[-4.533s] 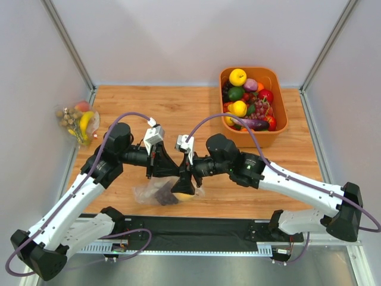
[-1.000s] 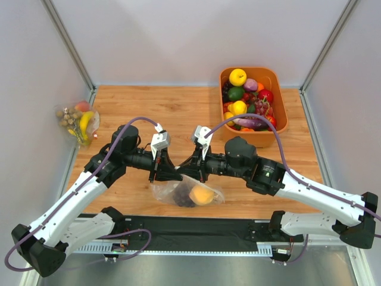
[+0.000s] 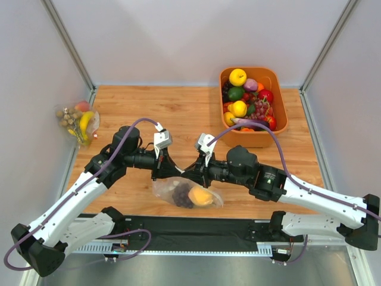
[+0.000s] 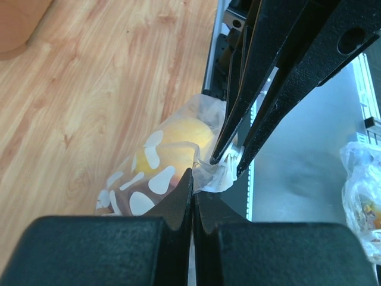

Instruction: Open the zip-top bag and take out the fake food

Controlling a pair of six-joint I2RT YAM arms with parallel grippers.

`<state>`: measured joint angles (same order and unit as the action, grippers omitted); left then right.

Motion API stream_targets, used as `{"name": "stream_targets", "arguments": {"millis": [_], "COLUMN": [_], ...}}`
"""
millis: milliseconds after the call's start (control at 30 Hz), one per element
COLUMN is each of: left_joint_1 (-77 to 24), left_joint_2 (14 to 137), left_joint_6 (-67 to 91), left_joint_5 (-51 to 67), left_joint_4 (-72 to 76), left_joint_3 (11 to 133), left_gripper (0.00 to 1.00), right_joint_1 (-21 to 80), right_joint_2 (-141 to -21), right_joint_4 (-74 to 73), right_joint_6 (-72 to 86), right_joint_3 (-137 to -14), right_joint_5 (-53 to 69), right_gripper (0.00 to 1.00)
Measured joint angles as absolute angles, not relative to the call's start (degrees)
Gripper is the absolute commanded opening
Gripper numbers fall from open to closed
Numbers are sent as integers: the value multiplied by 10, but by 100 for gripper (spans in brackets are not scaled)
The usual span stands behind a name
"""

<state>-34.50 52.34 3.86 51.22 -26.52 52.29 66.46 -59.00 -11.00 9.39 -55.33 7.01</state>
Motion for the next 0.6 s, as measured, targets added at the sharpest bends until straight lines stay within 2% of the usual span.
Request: {"name": "stream_targets", "arguments": {"millis": [600], "left_joint_1": [-345], "left_joint_2": [519], "left_joint_6": [37], "left_joint_5": [382], "left_joint_4": [-291], "left_joint_3": [527], "left_gripper": [0], "right_joint_1": [683], "right_joint_2": [-567], "right_joint_4": [-150], "right_joint_6": [101], "right_joint_3": [-510], "right_joint_5": [0], "right_gripper": [0]}}
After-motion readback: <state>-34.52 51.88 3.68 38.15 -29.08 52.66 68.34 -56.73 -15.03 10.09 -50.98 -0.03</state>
